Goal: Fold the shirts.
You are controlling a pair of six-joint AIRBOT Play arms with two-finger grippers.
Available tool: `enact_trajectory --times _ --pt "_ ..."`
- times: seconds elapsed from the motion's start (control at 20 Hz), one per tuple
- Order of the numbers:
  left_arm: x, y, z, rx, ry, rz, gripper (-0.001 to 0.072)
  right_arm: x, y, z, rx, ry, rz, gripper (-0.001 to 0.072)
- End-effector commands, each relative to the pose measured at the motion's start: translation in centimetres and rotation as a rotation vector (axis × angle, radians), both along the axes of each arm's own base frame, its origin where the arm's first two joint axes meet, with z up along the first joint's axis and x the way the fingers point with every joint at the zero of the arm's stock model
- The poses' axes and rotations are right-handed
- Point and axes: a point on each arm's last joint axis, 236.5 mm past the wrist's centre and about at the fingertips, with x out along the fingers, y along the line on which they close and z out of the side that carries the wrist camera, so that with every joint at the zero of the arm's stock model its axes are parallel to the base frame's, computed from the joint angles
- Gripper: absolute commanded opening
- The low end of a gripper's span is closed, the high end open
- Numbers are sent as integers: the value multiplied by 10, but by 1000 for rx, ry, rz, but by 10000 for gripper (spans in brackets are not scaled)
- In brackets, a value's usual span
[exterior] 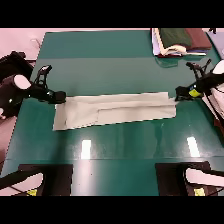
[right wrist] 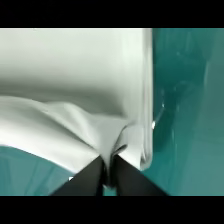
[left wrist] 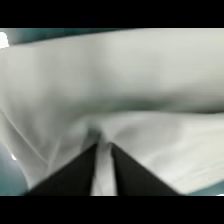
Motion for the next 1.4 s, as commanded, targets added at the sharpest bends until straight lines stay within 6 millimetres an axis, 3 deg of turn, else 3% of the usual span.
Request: enact_trajectory --times 0.0,0.05,0.1,0.2,0.25,0.3,0.35,0.5,0.7,0.8,0.9,1.0,1.1,1.25,1.35 --pt "29 -1 4 -7 -42 15 555 44 12 6 134 -64 -61 363" --pt "33 -1 11 -9 -60 15 540 47 5 6 147 -65 -84 412" --pt "36 -3 18 -14 -69 12 540 44 -6 3 149 -55 -96 413" --pt "37 -12 26 -60 -73 16 539 29 -26 -8 167 -20 -103 414" --pt "37 -19 28 -94 -69 20 527 21 -33 -14 197 -7 -117 455" --pt "36 -26 30 -119 -68 18 297 15 -38 -21 239 0 -141 539" --pt "36 -33 31 -131 -70 6 20 9 -44 -29 275 5 -173 539" --pt "31 -68 31 -140 -83 -63 25 -11 -46 -63 390 85 -232 538" --pt "30 -126 41 -188 -145 -90 25 -4 -5 -95 545 130 -213 528" --pt "25 -155 44 -199 -176 -143 25 8 24 -99 612 118 -165 434" --pt "21 -179 36 -208 -158 -176 25 15 40 -100 614 90 -129 102" --pt "22 -198 24 -212 -129 -203 25 19 43 -89 598 51 -105 22" --pt "26 -214 11 -212 -106 -224 25 26 41 -57 582 -29 -84 21" --pt "33 -239 -16 -218 -56 -247 25 40 46 19 541 -183 -6 21" --pt "31 -257 -35 -211 -24 -278 25 47 63 72 516 -283 46 21"
